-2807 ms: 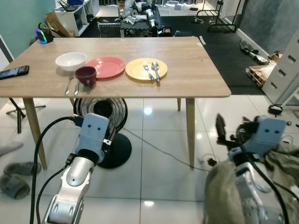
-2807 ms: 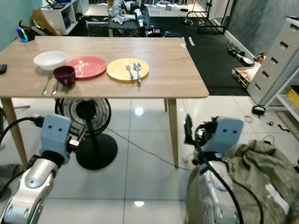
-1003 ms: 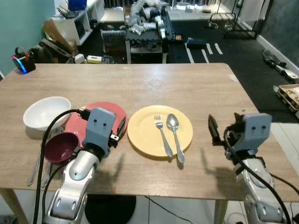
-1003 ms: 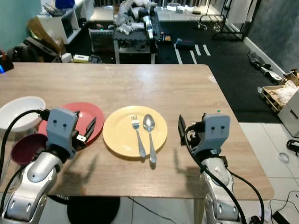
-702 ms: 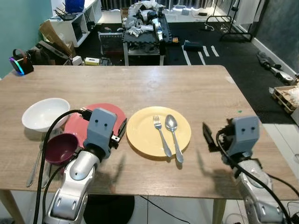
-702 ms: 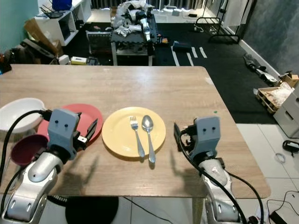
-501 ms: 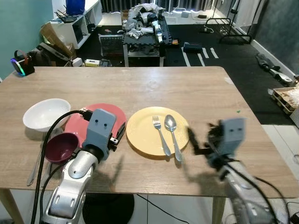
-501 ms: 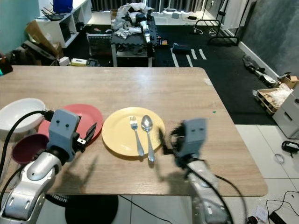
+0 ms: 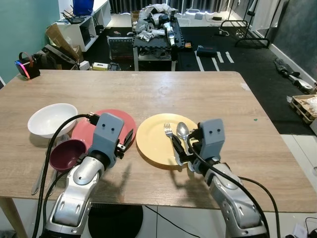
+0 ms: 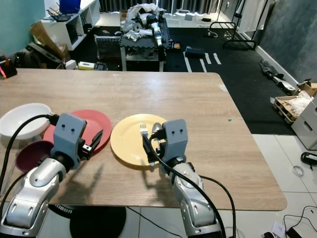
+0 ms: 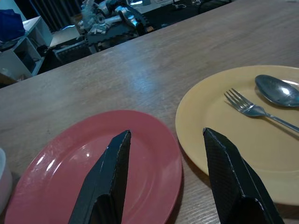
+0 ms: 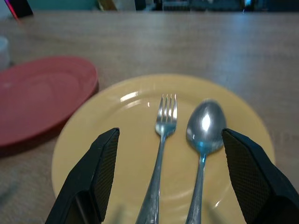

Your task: Setting the table

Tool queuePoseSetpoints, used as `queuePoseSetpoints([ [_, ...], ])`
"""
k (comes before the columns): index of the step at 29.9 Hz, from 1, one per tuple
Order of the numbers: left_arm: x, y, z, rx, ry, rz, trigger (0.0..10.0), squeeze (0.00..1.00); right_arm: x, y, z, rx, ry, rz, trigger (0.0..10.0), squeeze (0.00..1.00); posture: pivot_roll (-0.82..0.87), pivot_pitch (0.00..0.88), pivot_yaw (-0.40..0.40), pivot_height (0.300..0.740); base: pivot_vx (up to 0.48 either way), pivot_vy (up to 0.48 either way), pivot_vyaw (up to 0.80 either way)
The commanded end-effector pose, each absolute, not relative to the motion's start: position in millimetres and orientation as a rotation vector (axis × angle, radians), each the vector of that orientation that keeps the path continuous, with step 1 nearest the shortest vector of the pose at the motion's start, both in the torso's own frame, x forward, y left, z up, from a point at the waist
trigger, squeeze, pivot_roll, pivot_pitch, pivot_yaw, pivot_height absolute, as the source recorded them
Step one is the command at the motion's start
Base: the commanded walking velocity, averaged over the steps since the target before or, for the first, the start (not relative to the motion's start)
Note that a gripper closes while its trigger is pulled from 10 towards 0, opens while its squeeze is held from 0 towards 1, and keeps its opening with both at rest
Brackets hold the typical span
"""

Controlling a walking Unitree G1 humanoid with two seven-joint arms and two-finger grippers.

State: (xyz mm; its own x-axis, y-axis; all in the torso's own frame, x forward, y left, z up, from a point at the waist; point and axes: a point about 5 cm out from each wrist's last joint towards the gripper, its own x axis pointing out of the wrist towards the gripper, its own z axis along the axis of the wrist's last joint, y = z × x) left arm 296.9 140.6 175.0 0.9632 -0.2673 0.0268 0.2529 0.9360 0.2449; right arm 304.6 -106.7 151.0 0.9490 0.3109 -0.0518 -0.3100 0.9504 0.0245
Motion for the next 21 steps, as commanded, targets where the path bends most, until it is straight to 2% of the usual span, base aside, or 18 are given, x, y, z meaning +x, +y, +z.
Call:
queuePoseSetpoints([
  [1, 295.0, 143.2, 172.7, 0.243, -0.043, -0.26, 10.0, 0.0, 305.0, -103.8, 147.7, 0.009, 0.08, 0.32, 10.0, 0.0, 0.02, 0.0, 0.076, 0.74, 0.0, 0.0, 0.0],
  [11, 288.9, 145.5, 171.9, 0.219, -0.024, -0.297, 10.0, 0.0, 322.6, -94.3, 148.7, -0.001, 0.153, 0.295, 10.0, 0.0, 0.03, 0.032, 0.064, 0.74, 0.0, 0.0, 0.0],
  [12, 283.4, 152.2, 176.4, 0.169, 0.003, -0.402, 10.0, 0.0, 325.2, -94.6, 150.6, -0.009, 0.152, 0.29, 10.0, 0.0, 0.03, 0.04, 0.061, 0.74, 0.0, 0.0, 0.0],
  [16, 277.3, 159.4, 182.1, 0.173, 0.026, -0.512, 10.0, 0.0, 326.2, -94.6, 152.0, -0.016, 0.151, 0.288, 10.0, 0.0, 0.03, 0.043, 0.062, 0.74, 0.0, 0.0, 0.0],
  [18, 267.1, 175.2, 194.5, 0.23, 0.062, -0.669, 10.0, 0.0, 326.5, -94.5, 153.3, -0.027, 0.153, 0.279, 10.0, 0.0, 0.03, 0.049, 0.063, 0.74, 0.0, 0.0, 0.0],
  [21, 261.9, 186.1, 202.7, 0.295, 0.078, -0.752, 10.0, 0.0, 326.1, -96.4, 153.3, -0.031, 0.159, 0.255, 10.0, 0.0, 0.03, 0.054, 0.061, 0.74, 0.0, 0.0, 0.0],
])
